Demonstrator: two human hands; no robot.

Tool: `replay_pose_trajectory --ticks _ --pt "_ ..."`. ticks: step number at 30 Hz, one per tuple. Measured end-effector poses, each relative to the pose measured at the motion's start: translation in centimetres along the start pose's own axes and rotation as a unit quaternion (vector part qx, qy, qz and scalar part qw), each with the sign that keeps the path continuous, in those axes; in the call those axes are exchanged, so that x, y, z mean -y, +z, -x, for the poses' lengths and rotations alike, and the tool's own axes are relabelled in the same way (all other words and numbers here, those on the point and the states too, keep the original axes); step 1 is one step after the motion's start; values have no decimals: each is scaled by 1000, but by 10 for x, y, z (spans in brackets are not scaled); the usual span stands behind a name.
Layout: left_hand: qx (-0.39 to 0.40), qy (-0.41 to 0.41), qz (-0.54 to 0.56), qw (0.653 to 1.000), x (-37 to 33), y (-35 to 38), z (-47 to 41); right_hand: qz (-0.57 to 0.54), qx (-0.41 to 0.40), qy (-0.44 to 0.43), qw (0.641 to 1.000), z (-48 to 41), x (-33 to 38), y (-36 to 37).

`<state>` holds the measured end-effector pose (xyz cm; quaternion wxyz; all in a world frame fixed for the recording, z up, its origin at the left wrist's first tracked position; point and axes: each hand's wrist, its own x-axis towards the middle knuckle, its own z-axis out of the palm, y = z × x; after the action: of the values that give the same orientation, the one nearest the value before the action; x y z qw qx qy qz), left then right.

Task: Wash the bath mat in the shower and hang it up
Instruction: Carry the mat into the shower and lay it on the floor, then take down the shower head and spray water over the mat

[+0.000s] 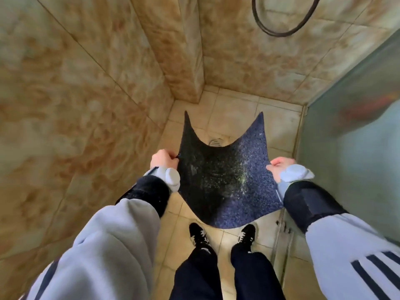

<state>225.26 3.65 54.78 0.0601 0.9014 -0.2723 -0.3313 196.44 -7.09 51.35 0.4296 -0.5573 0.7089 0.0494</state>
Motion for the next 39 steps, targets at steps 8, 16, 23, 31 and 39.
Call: replay_pose_trajectory --ticks 8,16,23,31,39 --pt "21 60 -60 996 38 126 -113 -8 32 71 997 -90 -73 101" --pt "33 102 -125 986 66 186 -164 -61 93 167 980 -115 -116 168" --pt "113 47 -216 969 115 217 -175 -117 131 150 973 -104 -115 206" --pt "85 -7 -167 982 131 202 -160 -127 138 120 975 -95 -86 204" --pt "98 23 -122 987 98 97 -101 -109 143 65 982 -30 -3 137"
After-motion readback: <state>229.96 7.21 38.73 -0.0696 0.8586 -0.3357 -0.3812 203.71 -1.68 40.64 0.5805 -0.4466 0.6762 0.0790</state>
